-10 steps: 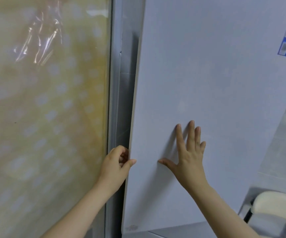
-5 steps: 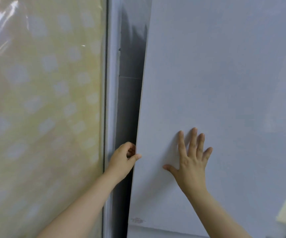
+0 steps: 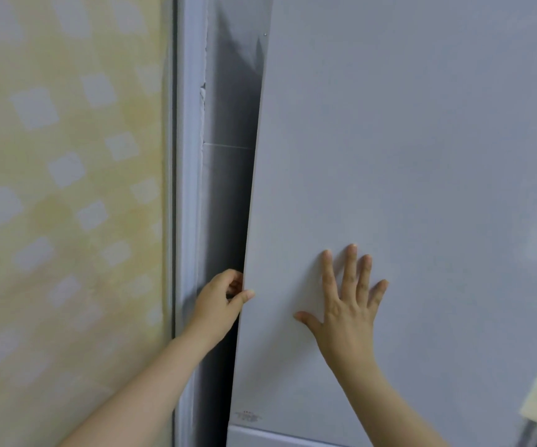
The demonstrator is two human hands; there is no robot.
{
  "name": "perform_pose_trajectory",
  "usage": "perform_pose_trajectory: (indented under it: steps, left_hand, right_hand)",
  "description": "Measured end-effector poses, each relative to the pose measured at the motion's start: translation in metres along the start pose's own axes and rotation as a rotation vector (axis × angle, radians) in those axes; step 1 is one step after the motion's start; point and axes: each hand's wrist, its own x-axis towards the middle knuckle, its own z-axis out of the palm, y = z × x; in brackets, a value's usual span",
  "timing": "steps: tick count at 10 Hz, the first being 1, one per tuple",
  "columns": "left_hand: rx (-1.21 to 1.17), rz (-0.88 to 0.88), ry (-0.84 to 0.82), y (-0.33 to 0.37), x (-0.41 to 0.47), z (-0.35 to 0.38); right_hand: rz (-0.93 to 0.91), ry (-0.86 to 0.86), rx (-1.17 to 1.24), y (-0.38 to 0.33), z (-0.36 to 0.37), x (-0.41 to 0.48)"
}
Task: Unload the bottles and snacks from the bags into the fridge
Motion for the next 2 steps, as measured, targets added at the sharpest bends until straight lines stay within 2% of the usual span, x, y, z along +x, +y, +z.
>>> perform_pose_trajectory:
  steps: [1, 2]
  left_hand:
    - [0.08, -0.025, 0.039, 0.003, -0.006, 0.004]
    - [0.008, -0.034, 0.091, 0.017, -0.017, -0.001]
  right_hand:
    - [-0.026, -0.053, 0.063, -0.004, -0.015, -0.002]
    - [0.007, -0.158, 0.35, 0.012, -0.054, -0.009]
